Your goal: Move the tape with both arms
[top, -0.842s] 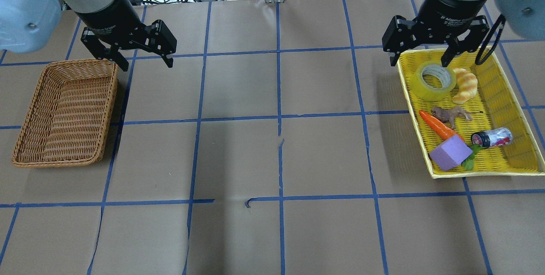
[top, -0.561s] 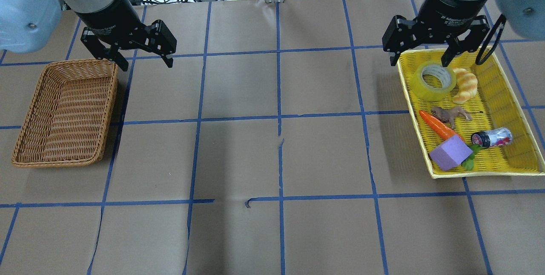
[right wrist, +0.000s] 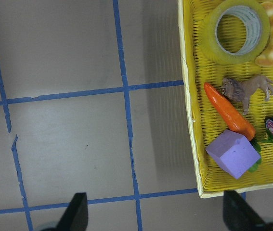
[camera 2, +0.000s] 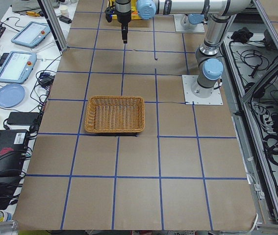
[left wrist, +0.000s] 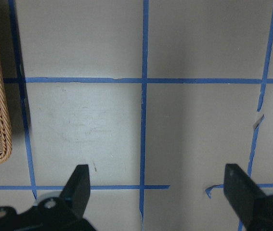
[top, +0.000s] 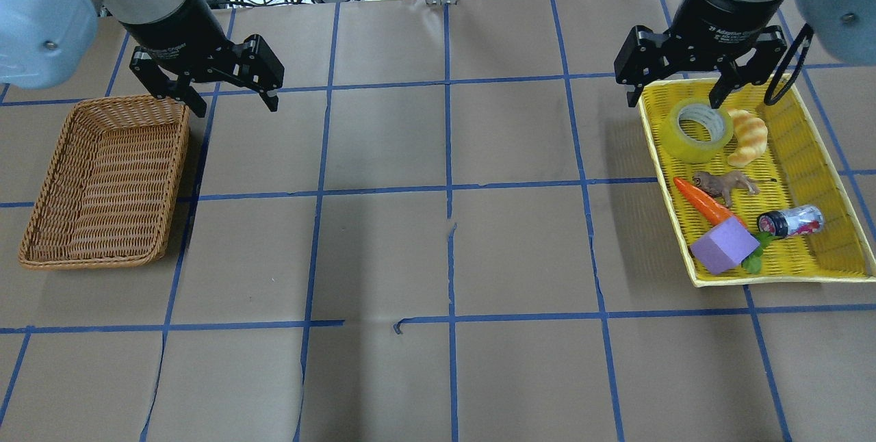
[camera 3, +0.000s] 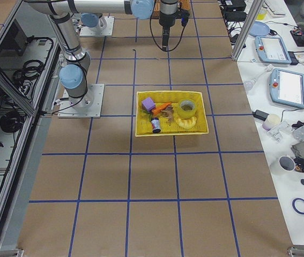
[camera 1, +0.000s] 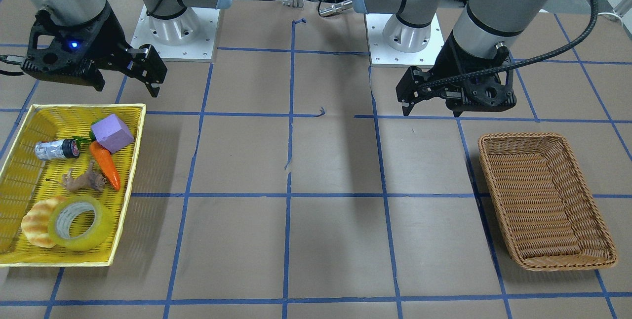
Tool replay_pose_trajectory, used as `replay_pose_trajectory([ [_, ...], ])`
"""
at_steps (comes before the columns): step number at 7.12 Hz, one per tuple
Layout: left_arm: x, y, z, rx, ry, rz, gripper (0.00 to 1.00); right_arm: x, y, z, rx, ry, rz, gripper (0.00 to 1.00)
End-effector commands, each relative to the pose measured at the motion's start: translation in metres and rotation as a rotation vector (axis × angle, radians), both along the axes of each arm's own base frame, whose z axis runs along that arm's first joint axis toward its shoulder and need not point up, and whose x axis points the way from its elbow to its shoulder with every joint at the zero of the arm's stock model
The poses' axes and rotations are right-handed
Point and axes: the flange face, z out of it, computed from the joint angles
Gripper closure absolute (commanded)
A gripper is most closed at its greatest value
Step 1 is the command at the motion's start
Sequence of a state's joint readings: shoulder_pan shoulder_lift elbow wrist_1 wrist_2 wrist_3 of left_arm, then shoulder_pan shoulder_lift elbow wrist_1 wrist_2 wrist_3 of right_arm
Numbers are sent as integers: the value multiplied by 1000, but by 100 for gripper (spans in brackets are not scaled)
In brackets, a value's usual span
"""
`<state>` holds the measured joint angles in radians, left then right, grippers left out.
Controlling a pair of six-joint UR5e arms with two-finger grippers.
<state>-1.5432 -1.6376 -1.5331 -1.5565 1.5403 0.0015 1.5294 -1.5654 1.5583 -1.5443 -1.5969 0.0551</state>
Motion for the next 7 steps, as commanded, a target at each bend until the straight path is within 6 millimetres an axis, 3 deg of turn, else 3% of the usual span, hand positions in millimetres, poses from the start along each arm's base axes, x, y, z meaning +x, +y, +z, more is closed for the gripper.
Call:
replay_pose_trajectory([
  [1,-1,0,-1,4,0,2,0,-1,-3,-5,1,-2,-2,0],
  [7,-2,-3,-6,8,2,-5,0,-1,-4,-1,-4,2,-2,0],
])
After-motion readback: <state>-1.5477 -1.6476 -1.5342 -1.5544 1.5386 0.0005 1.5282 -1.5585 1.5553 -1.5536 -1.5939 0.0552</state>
